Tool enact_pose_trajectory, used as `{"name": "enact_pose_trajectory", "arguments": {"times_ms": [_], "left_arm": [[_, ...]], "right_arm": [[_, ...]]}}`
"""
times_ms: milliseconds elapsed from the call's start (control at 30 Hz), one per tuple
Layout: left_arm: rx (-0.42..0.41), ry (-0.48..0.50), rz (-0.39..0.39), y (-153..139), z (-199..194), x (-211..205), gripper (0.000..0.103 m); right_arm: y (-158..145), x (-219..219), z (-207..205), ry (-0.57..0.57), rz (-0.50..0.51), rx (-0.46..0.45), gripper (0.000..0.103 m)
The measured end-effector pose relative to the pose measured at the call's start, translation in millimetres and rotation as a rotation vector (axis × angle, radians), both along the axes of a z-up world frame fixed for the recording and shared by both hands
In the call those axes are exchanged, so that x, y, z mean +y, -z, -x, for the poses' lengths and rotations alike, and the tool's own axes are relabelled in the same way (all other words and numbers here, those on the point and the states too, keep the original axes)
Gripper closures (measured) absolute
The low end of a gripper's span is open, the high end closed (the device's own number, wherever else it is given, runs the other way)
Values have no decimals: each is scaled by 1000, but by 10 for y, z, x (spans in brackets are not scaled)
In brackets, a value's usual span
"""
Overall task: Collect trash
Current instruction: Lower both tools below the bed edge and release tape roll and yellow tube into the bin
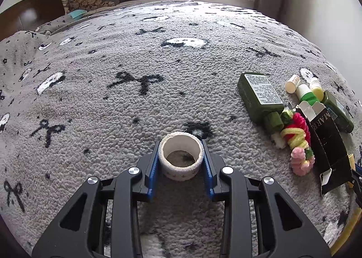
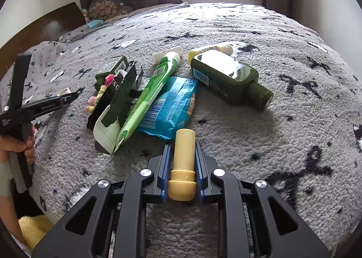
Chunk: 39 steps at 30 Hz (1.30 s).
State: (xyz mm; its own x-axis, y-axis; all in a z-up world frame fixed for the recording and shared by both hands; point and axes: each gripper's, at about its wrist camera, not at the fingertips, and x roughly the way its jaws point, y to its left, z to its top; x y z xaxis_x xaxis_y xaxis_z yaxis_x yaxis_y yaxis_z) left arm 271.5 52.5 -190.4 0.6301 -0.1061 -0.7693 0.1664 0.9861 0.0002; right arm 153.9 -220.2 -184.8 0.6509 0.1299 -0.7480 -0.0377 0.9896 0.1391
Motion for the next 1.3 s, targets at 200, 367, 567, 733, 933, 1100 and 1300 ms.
{"name": "enact_pose_trajectory", "arguments": {"times_ms": [200, 367, 567, 733, 933, 1100, 1300], "left_arm": [[2, 18, 6, -66, 356, -115, 72], [-9, 55, 41, -174, 752, -308, 72], [-60, 99, 51, -411, 1241, -589, 72], [-94, 124, 38, -589, 1650, -795, 72], [-99, 168, 43, -610, 2136, -974, 72], [-62, 198, 54, -429, 2495, -1061, 72], [32, 231, 45, -22, 2752, -1103, 72]], "right_arm": [[-51, -15, 203, -15, 47, -10, 83], [-121, -66, 421, -26, 60, -21, 83], [-273, -140, 739, -38, 73, -60, 83], [-459, -165, 1047, -57, 81, -114, 83], [-524, -159, 1370, -106, 89, -127, 83], [-369, -168, 1558, -139, 60, -79, 83], [-29, -197, 1726, -134, 25, 6, 83]]}}
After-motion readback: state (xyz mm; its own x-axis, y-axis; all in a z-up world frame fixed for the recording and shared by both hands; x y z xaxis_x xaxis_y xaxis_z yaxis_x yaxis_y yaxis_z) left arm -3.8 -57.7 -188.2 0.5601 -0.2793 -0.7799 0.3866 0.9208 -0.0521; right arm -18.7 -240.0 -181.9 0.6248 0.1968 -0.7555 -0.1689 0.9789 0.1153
